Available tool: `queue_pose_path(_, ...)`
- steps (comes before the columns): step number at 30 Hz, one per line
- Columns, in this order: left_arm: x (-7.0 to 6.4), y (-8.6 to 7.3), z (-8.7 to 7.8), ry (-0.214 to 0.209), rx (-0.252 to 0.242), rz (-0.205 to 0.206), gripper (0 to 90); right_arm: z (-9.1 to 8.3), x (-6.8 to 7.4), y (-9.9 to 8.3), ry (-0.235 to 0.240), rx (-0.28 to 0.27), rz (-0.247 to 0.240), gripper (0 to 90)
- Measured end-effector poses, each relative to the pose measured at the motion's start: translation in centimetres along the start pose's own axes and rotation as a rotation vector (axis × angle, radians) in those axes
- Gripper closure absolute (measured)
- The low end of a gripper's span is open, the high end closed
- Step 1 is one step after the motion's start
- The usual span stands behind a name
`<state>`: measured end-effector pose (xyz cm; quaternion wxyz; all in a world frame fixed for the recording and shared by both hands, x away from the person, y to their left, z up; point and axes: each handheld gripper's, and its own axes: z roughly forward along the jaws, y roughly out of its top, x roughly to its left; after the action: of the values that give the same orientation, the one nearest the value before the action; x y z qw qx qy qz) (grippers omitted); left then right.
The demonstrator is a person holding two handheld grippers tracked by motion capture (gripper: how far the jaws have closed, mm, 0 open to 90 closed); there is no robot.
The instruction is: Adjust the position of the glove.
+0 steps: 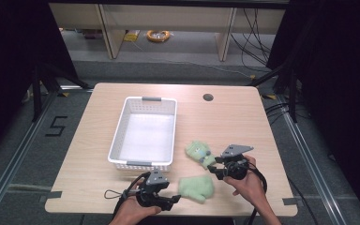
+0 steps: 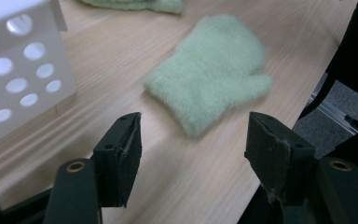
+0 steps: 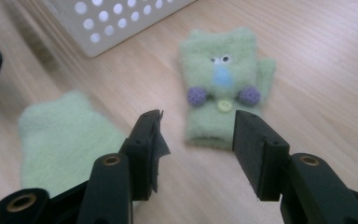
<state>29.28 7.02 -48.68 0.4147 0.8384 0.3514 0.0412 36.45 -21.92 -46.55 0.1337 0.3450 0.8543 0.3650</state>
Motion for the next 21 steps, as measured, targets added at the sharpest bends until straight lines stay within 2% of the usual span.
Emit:
queue_pose_path(1,0.1,-0.2,-0.1,0.004,0.005,-0.003,35.0,-0.1,-0.1,0.3,0.002,0.032,-0.002,52.9)
queue_pose_path(3,0.3,-0.5,-0.2,0.002,0.022,-0.022,34.0,0.4,-0.3,0.8,-0.011,0.021,0.000,52.9)
queue_pose_path(5,0.4,-0.7,-0.4,-0.003,0.025,-0.008,33.2,0.7,-0.4,1.3,-0.003,0.046,-0.010,52.9)
queue_pose_path(6,0.4,-0.8,-0.4,0.004,0.022,-0.024,32.9,0.9,-0.5,1.5,-0.007,0.053,-0.016,52.8)
queue_pose_path(8,0.4,-0.9,-0.6,-0.007,-0.009,-0.027,32.8,1.6,-0.7,2.0,-0.029,0.065,-0.041,51.4)
queue_pose_path(10,0.6,-1.1,-0.9,0.013,0.000,-0.009,32.1,2.2,-0.9,2.3,-0.021,0.085,-0.037,51.4)
queue_pose_path(11,0.5,-1.2,-0.9,0.011,-0.018,-0.030,31.8,2.5,-0.9,2.4,-0.020,0.079,-0.032,51.4)
queue_pose_path(12,0.7,-1.2,-1.1,0.023,-0.002,-0.020,31.0,2.9,-1.0,2.6,-0.014,0.095,-0.029,51.4)
queue_pose_path(13,0.8,-1.3,-1.2,0.012,-0.002,-0.011,30.3,3.2,-1.1,2.6,-0.014,0.086,-0.025,51.5)
queue_pose_path(14,0.6,-1.5,-1.0,0.010,-0.021,-0.051,29.7,3.6,-1.2,2.7,-0.014,0.098,-0.027,51.4)
queue_pose_path(18,0.7,-1.8,-1.1,0.003,-0.007,-0.030,28.8,4.7,-1.8,3.2,-0.020,0.114,-0.024,51.4)
queue_pose_path(20,0.7,-1.9,-1.2,0.005,-0.010,-0.040,28.5,5.0,-1.9,3.5,-0.022,0.123,-0.030,51.5)
queue_pose_path(21,0.9,-1.9,-1.3,0.014,0.005,-0.021,28.4,5.4,-2.0,3.6,-0.022,0.107,-0.027,51.8)
